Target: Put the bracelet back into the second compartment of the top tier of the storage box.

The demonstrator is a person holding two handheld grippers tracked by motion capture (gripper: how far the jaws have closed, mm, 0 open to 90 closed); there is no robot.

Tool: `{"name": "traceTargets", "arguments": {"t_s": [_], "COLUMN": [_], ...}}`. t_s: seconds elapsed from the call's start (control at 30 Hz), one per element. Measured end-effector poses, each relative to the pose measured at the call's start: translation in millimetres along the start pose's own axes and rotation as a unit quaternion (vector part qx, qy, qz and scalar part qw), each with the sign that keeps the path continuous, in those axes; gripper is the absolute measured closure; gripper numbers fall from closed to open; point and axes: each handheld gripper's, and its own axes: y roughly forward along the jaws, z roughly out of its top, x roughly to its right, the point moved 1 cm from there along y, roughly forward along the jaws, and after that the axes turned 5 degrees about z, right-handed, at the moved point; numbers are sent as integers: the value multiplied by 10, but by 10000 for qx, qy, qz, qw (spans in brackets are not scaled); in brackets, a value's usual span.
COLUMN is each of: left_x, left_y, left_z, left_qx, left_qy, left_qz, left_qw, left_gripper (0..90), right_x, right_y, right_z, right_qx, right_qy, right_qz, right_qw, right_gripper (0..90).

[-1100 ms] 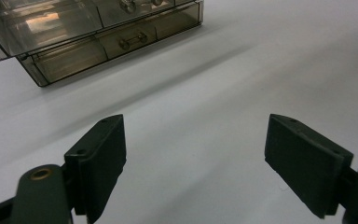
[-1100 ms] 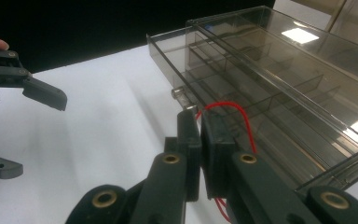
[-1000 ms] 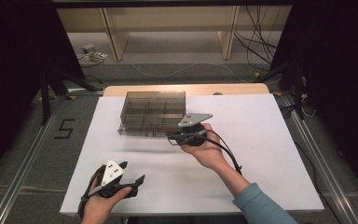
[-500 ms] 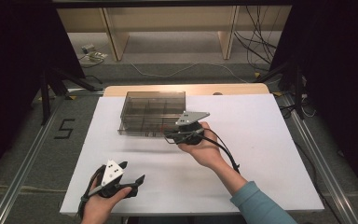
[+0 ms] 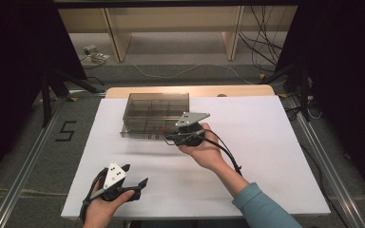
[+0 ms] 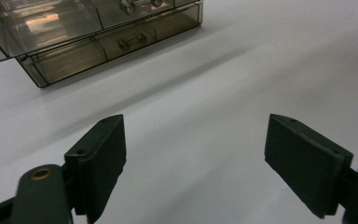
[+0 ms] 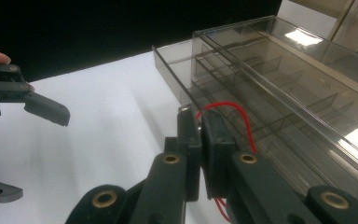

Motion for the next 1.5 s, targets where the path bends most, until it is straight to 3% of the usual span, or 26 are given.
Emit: {"name": "traceTargets", "arguments": {"t_s": [0.6, 1.5], "left_x": [1, 11], "left_y": [0, 4], "left_z": [-2, -3], "left_qx": [6, 16], "left_qy": [2, 5], "left_qz": [-9, -25], "left_qw": [10000, 10000], "left_gripper": [206, 207], "right_x": [5, 3], "right_y": [72, 348], "right_z": [67, 216], "right_qx": [17, 6], "right_qy": [35, 82], "right_qz": [38, 181], "right_qw": [10000, 9998], "right_gripper": [873, 873]}}
